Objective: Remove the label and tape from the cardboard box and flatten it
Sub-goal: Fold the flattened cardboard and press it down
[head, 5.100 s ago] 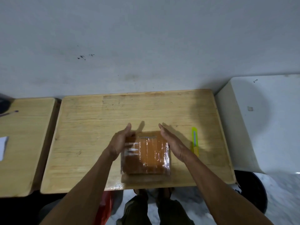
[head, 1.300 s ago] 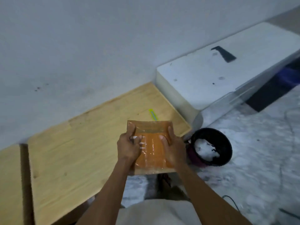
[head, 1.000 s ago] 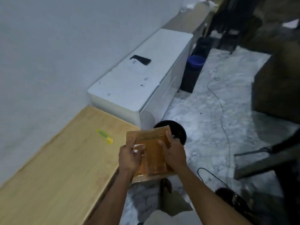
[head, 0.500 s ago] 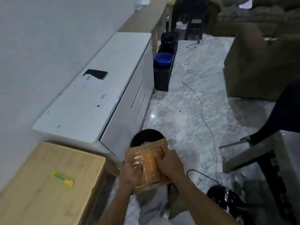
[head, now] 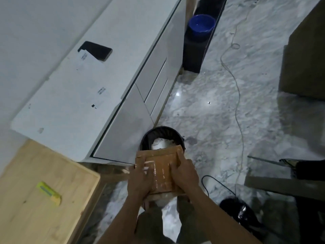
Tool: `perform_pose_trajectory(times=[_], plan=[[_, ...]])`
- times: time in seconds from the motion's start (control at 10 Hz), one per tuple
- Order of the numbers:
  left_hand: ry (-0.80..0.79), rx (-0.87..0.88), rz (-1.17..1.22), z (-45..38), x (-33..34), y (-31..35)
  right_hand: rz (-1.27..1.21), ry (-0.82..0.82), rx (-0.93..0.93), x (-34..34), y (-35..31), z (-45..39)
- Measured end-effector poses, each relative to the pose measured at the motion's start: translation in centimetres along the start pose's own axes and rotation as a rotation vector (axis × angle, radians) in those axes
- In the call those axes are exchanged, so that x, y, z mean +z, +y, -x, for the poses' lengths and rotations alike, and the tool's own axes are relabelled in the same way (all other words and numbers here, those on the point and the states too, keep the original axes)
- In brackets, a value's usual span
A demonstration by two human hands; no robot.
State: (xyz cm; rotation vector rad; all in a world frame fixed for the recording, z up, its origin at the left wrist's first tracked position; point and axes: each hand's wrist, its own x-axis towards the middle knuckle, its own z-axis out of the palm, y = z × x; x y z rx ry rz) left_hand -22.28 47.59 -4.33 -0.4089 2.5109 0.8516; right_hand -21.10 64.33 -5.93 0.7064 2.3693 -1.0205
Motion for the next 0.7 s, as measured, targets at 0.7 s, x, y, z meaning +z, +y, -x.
perform_pose_trajectory(times=[0.7], plan=[[-0.247,-0.153,-0.044,-15.3,2.0,-1.1,0.143,-0.145,0.069,2.2,-4.4,-15.4]])
